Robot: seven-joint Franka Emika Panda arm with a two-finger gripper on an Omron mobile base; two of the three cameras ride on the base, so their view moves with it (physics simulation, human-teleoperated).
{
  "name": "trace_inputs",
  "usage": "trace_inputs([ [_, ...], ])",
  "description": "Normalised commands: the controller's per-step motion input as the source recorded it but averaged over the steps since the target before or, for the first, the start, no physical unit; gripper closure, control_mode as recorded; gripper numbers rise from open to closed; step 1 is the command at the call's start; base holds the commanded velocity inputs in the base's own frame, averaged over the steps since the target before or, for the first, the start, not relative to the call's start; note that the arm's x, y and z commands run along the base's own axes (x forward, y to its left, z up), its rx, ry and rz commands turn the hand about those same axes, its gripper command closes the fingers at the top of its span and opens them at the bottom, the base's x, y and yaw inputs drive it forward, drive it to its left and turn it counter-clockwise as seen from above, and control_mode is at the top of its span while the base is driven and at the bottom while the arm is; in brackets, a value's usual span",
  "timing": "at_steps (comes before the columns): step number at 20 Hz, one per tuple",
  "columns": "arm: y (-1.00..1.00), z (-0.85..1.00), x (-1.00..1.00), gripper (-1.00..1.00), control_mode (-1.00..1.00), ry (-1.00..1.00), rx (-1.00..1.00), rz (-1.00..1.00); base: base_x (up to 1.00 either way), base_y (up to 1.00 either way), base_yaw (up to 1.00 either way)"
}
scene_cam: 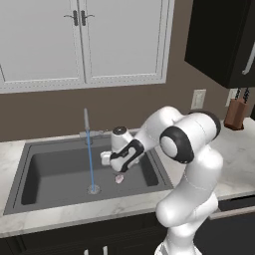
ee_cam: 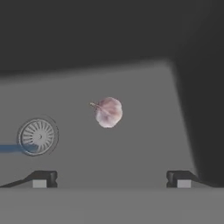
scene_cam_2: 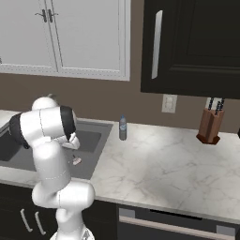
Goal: Turn on the sink faucet. Then move the garlic from the counter to the sink. Turn off the sink. Move the vegetable from the sink to the pot next to the stove. Finally move the pot to the rear right burner.
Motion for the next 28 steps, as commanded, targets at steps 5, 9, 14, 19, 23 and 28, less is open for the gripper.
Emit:
trace_inputs([
  [5,-0.1,0.27,-0.12,-1.0,-1.0,-0.09,0.02,0.05,0.0,0.0,0.0],
  [9,-0.08,0.0,0.01,-1.0,-1.0,0.0,0.04,0.02,0.0,0.0,0.0],
  [14,-0.05,0.37,-0.08,-1.0,-1.0,-0.09,0.0,0.2,0.0,0.0,0.0],
  [19,-0.05,0.53,-0.1,-1.0,-1.0,-0.14,0.0,0.26,0.0,0.0,0.0],
  [23,-0.21,0.4,-0.12,-1.0,-1.0,-0.14,0.0,0.27,0.0,0.0,0.0],
  [28,-0.23,0.38,-0.15,-1.0,-1.0,-0.13,0.0,0.26,0.0,0.0,0.0],
])
